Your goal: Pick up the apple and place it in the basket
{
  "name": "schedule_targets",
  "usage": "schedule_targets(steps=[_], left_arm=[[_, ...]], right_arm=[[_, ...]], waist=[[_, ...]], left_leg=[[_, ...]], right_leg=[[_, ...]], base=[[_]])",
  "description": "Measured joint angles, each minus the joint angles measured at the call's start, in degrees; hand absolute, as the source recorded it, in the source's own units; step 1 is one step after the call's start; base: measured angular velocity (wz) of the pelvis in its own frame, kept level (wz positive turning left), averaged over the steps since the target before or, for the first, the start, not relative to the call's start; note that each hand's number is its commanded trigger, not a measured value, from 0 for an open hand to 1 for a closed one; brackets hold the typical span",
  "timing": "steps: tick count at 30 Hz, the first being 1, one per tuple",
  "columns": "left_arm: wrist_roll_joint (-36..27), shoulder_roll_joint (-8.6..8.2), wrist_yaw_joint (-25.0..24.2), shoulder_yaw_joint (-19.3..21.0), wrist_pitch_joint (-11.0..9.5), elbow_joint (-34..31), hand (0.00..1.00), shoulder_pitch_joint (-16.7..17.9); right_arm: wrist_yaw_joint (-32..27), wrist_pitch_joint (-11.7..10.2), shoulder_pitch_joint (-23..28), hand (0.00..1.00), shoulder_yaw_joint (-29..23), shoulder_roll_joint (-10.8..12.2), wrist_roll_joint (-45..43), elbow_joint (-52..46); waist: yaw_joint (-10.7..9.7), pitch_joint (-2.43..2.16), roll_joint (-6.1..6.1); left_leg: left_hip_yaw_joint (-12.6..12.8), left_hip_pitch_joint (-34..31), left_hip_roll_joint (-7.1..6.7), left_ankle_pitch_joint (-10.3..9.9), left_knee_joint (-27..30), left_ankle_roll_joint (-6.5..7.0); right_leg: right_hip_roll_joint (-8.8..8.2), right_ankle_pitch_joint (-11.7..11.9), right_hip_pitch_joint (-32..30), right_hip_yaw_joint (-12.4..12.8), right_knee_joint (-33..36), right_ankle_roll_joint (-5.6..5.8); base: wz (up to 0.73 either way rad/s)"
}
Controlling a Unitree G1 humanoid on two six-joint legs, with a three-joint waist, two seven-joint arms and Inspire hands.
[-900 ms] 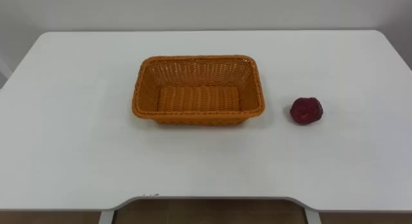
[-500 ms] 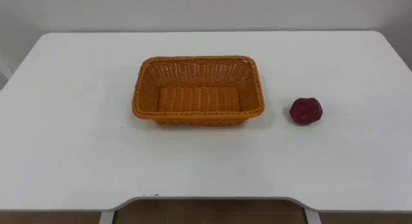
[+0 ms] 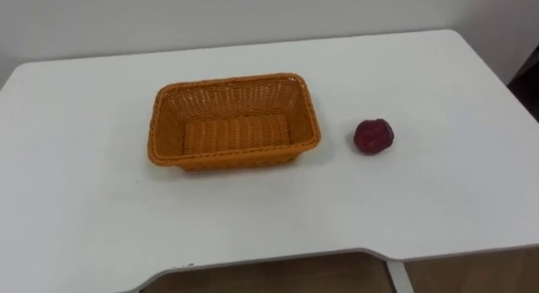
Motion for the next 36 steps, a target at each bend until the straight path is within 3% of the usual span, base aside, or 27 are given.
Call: schedule_targets(steps=[6,9,13,17,24,36], left_arm=[[0.51,0.02,1.22,-0.38,-1.13,-0.85,0.00,0.07],[0.52,-0.06,1.24,-1.26,-1.13,-0.82,0.00,0.50],[0.62,-0.01,1.26,-2.51,-1.14,-0.82,0.00,0.71],[0.57,-0.09,1.23,-5.29,-1.19,-0.04,0.00,0.52],[0.11,-0.15,0.82,-9.76,-1.50,0.39,0.00,0.10],[0.32,0.12,-0.67,-12.41,-1.58,-0.22,0.00,-0.98]], right_arm=[[-11.98,-2.67,-2.40,0.00,0.99,-1.85,-14.38,-19.29],[-14.96,-4.43,-2.19,0.00,2.68,-1.94,-21.61,-27.25],[-17.50,-5.08,-1.96,0.00,5.43,-1.81,-32.87,-33.60],[-17.11,-5.16,-1.65,0.00,12.80,-1.80,-43.25,-40.62],[-7.93,-5.17,-0.94,0.00,24.23,-1.83,-49.08,-43.38],[10.21,-4.89,-1.01,0.00,36.91,-2.88,-49.36,-43.17]], waist=[[0.66,-0.10,-0.75],[0.90,-0.06,-0.95],[1.99,-0.02,-0.82],[2.60,-0.13,-0.34],[5.22,-0.01,-0.09],[6.50,0.36,0.02]], left_leg=[[0.05,-1.76,0.02,0.10,0.32,0.12],[-0.08,-2.17,0.05,0.11,0.40,0.11],[-0.03,-1.88,0.03,0.11,0.15,0.12],[0.13,-1.50,0.12,0.11,0.12,0.11],[0.17,-1.40,0.20,0.11,0.00,0.11],[0.16,-1.49,0.19,0.12,-0.22,0.09]], right_leg=[[-0.02,-0.02,-1.85,0.06,0.91,0.04],[0.02,0.00,-1.94,-0.13,0.73,0.02],[-0.01,0.00,-2.12,-0.07,0.72,0.03],[0.06,0.03,-1.93,0.10,0.70,0.00],[0.06,0.06,-1.98,0.02,0.72,-0.04],[0.07,0.08,-1.97,0.10,0.44,-0.05]], base=[[-0.01],[0.03],[-0.01],[0.00],[0.00],[0.00]])
